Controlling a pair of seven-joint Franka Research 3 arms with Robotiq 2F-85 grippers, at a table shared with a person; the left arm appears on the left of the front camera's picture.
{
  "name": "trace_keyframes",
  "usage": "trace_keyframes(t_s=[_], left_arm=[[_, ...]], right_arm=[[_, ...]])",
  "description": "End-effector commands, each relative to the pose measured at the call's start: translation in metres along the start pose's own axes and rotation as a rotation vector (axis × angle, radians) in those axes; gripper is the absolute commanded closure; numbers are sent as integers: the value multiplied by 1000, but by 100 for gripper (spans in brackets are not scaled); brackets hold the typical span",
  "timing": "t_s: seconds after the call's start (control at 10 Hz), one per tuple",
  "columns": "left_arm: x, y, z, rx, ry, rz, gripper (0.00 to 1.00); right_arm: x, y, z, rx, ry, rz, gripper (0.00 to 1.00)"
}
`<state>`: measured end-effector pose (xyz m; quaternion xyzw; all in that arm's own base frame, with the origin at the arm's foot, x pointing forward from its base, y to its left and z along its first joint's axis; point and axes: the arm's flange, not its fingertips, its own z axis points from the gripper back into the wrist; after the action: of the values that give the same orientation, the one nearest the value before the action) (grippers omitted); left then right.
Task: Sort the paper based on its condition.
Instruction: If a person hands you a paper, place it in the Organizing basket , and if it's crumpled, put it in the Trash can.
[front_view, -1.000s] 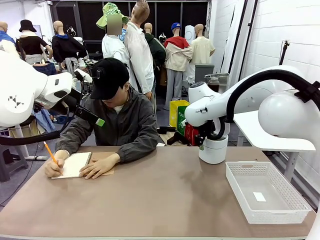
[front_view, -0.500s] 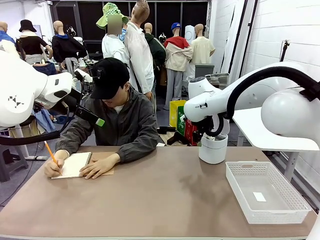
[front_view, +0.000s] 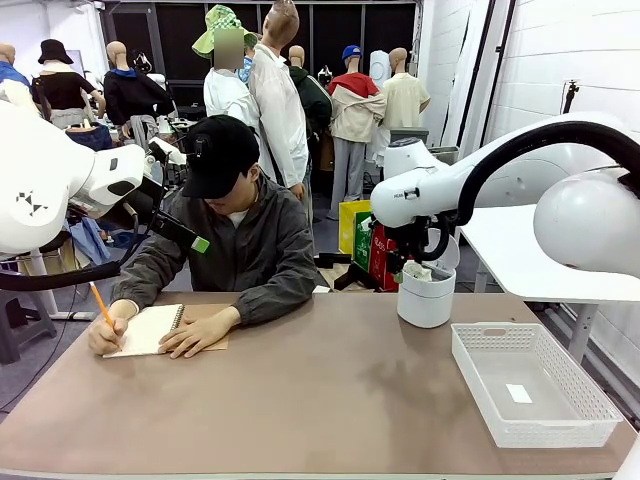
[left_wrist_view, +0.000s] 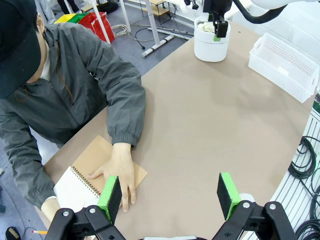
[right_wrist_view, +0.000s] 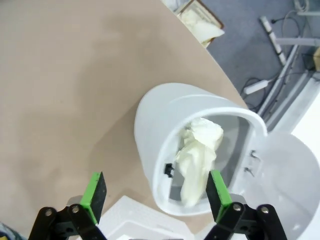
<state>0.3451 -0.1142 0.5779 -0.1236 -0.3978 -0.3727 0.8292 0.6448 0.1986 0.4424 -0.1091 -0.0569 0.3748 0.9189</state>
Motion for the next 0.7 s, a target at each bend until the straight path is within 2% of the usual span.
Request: trace_keyframes(t_s=[0.0,0.3,0.6], left_arm=[[0,1,1,-7,5,4,0],[0,1,1,-7,5,4,0],[0,1,1,-7,5,4,0]], right_arm=[[-3,-6,4,-67,-2,-43,0],[-4,-11,11,-116,-17,-67,0],[-6,-4,21,-100,-16,-48,0]])
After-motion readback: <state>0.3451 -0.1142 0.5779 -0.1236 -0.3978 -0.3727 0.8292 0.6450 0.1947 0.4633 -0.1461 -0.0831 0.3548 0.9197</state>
